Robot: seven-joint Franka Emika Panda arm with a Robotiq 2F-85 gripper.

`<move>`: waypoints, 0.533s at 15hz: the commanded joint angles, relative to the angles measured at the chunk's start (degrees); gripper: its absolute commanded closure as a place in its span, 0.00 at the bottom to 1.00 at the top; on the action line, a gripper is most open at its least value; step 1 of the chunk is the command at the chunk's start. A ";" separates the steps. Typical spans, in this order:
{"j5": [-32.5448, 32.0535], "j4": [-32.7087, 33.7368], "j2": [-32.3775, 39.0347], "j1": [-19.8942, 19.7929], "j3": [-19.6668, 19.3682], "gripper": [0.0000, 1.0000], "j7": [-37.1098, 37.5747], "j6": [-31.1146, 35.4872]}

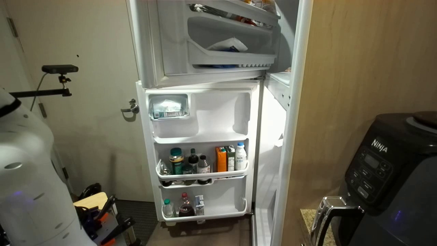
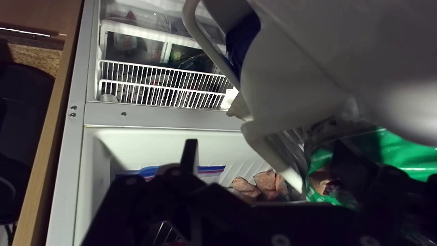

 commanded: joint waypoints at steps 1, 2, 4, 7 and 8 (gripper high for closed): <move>0.10 0.38 0.23 -0.26 0.17 0.00 -0.07 -0.21; 0.10 0.39 0.23 -0.23 0.17 0.00 -0.08 -0.21; 0.19 1.90 1.13 -0.35 0.03 0.00 0.21 -0.58; 0.14 3.68 2.01 -0.52 -0.16 0.00 0.55 -0.42; 0.04 4.27 2.33 -0.58 -0.21 0.00 0.60 -0.32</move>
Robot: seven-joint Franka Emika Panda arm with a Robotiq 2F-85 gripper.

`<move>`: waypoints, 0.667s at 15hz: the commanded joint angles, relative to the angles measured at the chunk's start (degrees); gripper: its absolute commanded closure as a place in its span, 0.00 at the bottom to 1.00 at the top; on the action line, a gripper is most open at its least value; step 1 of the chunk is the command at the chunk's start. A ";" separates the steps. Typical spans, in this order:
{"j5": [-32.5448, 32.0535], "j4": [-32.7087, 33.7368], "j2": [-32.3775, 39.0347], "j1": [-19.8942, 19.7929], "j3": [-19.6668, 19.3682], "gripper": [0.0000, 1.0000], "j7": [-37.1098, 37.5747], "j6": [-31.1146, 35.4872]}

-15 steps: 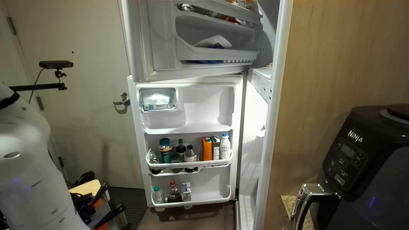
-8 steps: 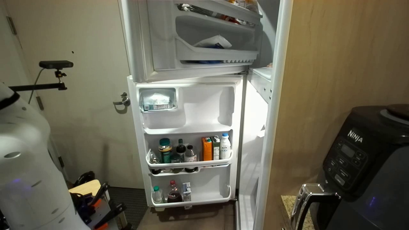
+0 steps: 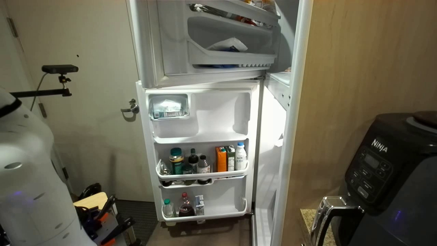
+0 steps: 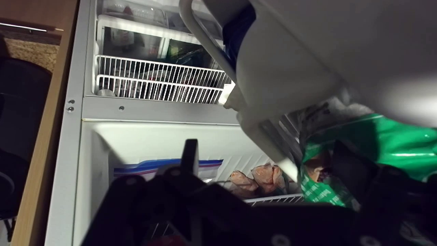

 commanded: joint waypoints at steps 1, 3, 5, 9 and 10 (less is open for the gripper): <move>-0.10 3.33 2.12 -0.63 -0.15 0.00 0.54 -0.21; -0.79 4.24 2.86 -0.94 -0.31 0.00 0.32 0.21; -1.74 5.61 4.15 -1.34 -0.76 0.00 0.02 0.57; -3.36 7.71 6.31 -1.64 -2.64 0.00 -1.18 0.74; -3.80 8.39 6.91 -1.78 -3.19 0.00 -1.61 0.60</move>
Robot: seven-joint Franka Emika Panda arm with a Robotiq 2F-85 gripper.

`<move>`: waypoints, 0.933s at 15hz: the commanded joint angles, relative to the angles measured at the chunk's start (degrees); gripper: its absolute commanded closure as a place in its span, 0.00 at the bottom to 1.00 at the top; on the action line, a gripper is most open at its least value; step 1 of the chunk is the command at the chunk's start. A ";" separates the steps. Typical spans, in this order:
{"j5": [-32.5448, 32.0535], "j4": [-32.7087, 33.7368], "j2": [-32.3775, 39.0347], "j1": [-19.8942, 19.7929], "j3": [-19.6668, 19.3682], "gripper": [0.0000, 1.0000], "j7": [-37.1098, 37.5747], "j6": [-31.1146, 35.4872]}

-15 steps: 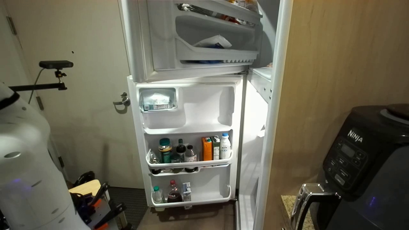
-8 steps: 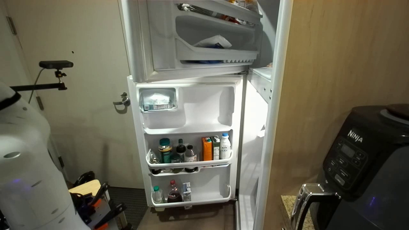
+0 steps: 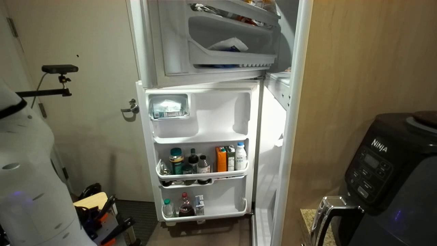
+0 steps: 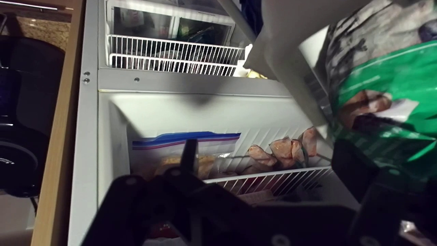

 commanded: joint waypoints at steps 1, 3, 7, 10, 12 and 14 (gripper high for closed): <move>-1.67 3.26 2.95 -1.00 -1.50 0.00 -2.00 -0.03; -2.14 4.35 3.97 -1.11 -2.54 0.00 -2.46 -0.23; -3.34 5.65 5.28 -0.95 -4.42 0.00 -4.00 -0.49; -2.39 5.92 5.41 -0.87 -6.06 0.00 -7.47 -2.22; -1.32 6.10 5.36 -1.01 -7.64 0.00 -11.46 -4.50; -0.72 6.23 5.35 -1.12 -9.39 0.00 -15.38 -6.54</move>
